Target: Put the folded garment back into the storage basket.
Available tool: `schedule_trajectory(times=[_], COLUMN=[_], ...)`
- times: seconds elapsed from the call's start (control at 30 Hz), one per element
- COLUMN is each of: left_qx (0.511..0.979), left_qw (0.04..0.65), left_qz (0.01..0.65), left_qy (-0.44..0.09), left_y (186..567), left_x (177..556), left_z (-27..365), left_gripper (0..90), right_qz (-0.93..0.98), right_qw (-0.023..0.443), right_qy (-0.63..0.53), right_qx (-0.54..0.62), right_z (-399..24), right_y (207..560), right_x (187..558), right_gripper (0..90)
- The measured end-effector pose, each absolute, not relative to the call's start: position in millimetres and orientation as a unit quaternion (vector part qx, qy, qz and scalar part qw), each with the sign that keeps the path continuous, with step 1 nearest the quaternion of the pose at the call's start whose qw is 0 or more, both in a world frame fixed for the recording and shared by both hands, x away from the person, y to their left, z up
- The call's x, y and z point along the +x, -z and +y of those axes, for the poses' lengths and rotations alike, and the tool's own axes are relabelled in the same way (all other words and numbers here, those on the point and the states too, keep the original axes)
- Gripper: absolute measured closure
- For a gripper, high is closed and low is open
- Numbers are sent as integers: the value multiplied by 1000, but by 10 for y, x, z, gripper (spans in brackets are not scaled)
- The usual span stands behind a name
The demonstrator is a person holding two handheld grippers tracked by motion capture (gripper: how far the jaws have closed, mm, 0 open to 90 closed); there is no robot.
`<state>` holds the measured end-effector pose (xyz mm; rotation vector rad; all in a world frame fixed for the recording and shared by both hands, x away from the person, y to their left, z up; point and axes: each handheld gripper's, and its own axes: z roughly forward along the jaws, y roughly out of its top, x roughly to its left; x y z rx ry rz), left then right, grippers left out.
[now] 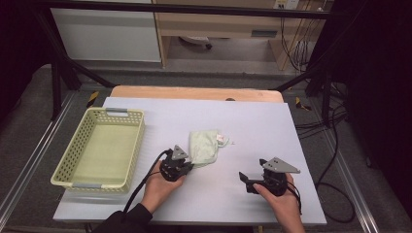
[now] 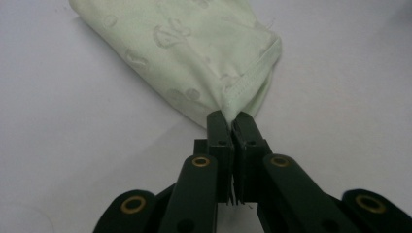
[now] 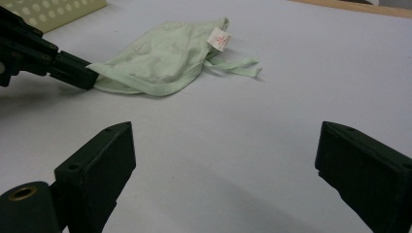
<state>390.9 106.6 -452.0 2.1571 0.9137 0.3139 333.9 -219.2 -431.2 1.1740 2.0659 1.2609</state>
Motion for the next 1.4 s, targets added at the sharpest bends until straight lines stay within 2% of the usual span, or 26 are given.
schedule_trajectory(times=[0.27,0.6,0.63,0.73,0.8,0.93,1.03,1.07,1.13,1.4], left_qx=[853,862,856,853,846,826,815,815,813,799], left_qw=[372,363,371,372,381,411,415,415,409,417], left_qz=[352,342,347,349,354,354,366,366,377,396], left_qy=[-102,-89,-94,-111,-116,-154,-172,-172,-173,-175], left_y=[4496,4456,4452,4453,4422,4294,4290,4290,4303,4286], left_x=[3578,3018,2906,2812,2760,2766,2828,2828,2859,2887], left_z=[1284,1677,1744,1789,1821,1818,1821,1821,1830,1872], left_gripper=[876,868,845,661,572,428,365,356,322,290], right_qz=[756,791,794,802,814,848,865,865,873,882], right_qw=[216,187,183,176,167,143,135,135,125,117], right_qy=[-457,-451,-450,-448,-441,-418,-408,-408,-408,-407], right_qx=[415,369,365,354,341,293,261,261,235,207], right_z=[-2112,-1757,-1713,-1610,-1487,-1130,-926,-926,-755,-522], right_y=[4301,4306,4304,4307,4324,4394,4436,4436,4462,4528], right_x=[3294,3189,3176,3145,3109,3034,3018,3018,3037,3173], right_gripper=[76,99,109,128,161,288,365,365,431,494])
